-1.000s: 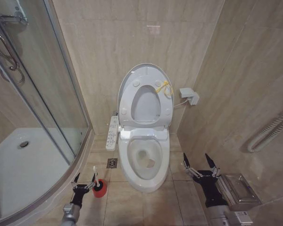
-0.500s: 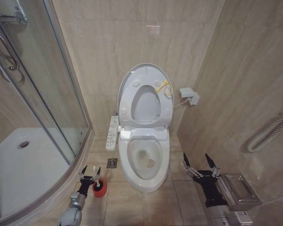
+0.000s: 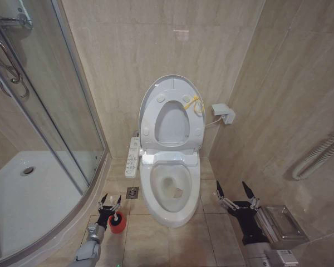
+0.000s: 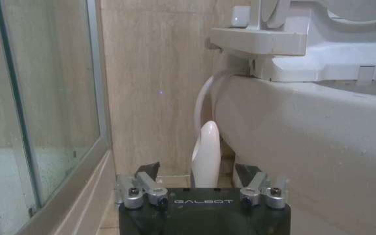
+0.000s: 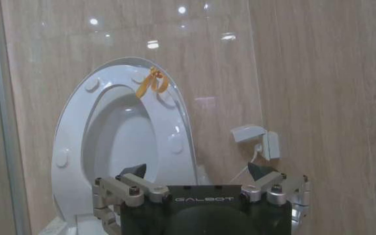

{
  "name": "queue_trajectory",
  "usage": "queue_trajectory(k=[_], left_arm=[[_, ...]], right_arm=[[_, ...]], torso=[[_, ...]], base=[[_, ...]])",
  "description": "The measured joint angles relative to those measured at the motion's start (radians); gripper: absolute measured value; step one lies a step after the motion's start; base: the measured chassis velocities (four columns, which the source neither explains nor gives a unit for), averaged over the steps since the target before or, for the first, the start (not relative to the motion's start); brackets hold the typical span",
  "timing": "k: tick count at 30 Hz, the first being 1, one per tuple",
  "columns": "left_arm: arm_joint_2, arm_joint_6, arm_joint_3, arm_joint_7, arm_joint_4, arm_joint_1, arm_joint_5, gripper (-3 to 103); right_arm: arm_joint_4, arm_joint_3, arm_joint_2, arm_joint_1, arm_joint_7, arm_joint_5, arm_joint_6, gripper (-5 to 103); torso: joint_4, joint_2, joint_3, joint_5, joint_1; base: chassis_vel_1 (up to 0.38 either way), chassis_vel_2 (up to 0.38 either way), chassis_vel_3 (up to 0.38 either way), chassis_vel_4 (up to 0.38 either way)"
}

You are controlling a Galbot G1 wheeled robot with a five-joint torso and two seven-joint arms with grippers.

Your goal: Open the toilet lid, clean the toilet bowl with a toilet brush, close the toilet lid, and flush.

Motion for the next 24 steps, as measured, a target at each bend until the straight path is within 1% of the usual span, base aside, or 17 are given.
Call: queue_trajectory(k=[2,3,10,11,17,18,24], left_arm=[[-0.001,0.000,0.000,-0.001,0.000,0.000,0.001,88],[-0.001,0.000,0.000,-0.002,0.000,0.001,0.001,74],[-0.001,0.001,-0.002,-0.004,-0.001,0.009,0.000,74],[-0.002,0.001,-0.002,-0.004,-0.001,0.011,0.000,46],[-0.009,0.002,-0.003,-0.005,-0.005,0.017,-0.001,46],[-0.010,0.001,-0.003,-0.004,-0.004,0.017,-0.001,20],[-0.008,-0.002,-0.003,0.004,-0.003,0.017,-0.006,20]], right_arm=[[0.000,0.000,0.000,0.000,0.000,0.000,0.000,100],[0.000,0.000,0.000,0.000,0.000,0.000,0.000,100],[0.000,0.000,0.000,0.000,0.000,0.000,0.000,100],[0.000,0.000,0.000,0.000,0.000,0.000,0.000,100],[0.000,0.000,0.000,0.000,0.000,0.000,0.000,100],[0.000,0.000,0.000,0.000,0.000,0.000,0.000,100],[0.000,0.000,0.000,0.000,0.000,0.000,0.000,100]], torso=[[0.0000,0.000,0.000,0.0000,0.000],[-0.0001,0.000,0.000,0.0000,0.000],[0.0000,0.000,0.000,0.0001,0.000],[0.0000,0.000,0.000,0.0001,0.000],[0.0000,0.000,0.000,0.0000,0.000],[0.0000,0.000,0.000,0.0002,0.000],[0.0000,0.000,0.000,0.0000,0.000]], base=[[0.000,0.000,0.000,0.000],[0.000,0.000,0.000,0.000],[0.000,0.000,0.000,0.000],[0.000,0.000,0.000,0.000],[0.000,0.000,0.000,0.000],[0.000,0.000,0.000,0.000],[0.000,0.000,0.000,0.000]])
